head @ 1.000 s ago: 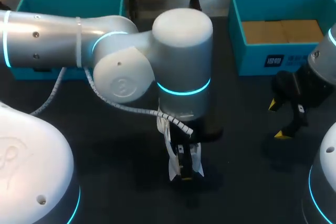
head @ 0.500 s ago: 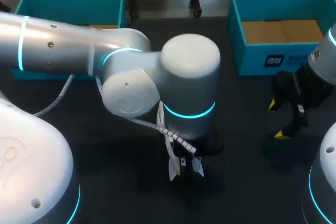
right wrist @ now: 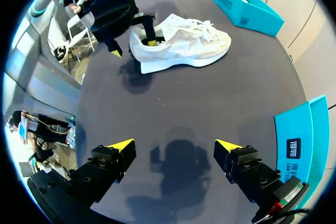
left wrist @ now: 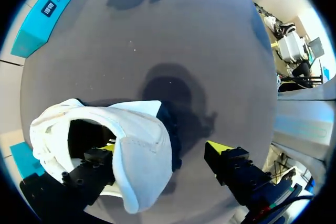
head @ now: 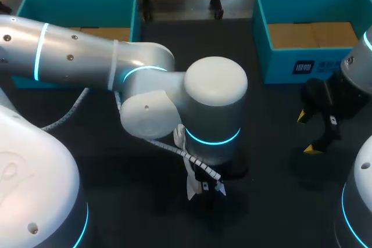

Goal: Take the shoe out of the shoebox, open the shoe tongue, remove and reinsert the insole, then place the shoe into the shoebox

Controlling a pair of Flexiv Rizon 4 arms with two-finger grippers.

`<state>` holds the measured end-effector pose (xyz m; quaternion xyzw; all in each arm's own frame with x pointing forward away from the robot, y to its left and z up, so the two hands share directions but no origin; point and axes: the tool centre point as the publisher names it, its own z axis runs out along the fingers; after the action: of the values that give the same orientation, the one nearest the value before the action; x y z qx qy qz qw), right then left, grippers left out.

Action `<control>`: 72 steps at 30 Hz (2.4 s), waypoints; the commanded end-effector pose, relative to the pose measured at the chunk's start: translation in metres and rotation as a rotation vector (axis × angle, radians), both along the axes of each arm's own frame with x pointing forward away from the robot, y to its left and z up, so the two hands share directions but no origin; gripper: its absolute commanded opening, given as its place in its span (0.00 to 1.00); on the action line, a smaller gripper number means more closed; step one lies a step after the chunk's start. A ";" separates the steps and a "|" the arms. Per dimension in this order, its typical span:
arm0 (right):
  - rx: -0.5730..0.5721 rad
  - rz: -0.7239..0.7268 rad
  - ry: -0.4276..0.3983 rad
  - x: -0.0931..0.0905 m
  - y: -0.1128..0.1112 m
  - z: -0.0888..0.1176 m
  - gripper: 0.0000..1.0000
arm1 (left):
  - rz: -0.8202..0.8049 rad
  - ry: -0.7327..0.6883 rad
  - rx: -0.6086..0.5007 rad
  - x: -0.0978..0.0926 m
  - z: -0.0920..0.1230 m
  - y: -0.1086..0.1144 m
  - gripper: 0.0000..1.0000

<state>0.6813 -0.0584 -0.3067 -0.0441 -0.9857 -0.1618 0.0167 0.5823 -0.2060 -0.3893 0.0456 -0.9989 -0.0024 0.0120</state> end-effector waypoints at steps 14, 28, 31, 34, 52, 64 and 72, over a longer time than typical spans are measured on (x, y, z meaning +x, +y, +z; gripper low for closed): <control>-0.002 -0.001 -0.002 -0.001 0.000 -0.001 1.00 | 0.016 0.001 0.011 0.000 -0.007 0.001 0.00; -0.002 -0.001 -0.002 -0.001 0.000 -0.001 1.00 | -0.005 0.036 -0.018 0.020 0.041 0.028 0.00; -0.002 -0.001 -0.002 -0.001 0.000 -0.001 1.00 | -0.018 0.067 -0.037 0.034 0.061 0.040 0.00; -0.002 -0.001 -0.002 -0.001 0.000 -0.001 1.00 | -0.035 0.094 -0.049 0.053 0.083 0.052 0.00; -0.002 -0.001 -0.002 -0.001 0.000 -0.001 1.00 | -0.073 0.177 -0.043 0.144 0.200 0.112 0.00; -0.002 -0.001 -0.002 -0.001 0.000 -0.001 1.00 | -0.054 0.186 -0.085 0.215 0.260 0.166 0.00; -0.002 -0.001 -0.002 -0.001 0.000 -0.001 1.00 | -0.052 0.176 -0.034 0.246 0.277 0.192 0.00</control>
<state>0.6813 -0.0583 -0.3067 -0.0440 -0.9857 -0.1618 0.0167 0.8202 -0.0186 -0.1284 0.0216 -0.9947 0.0167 0.0990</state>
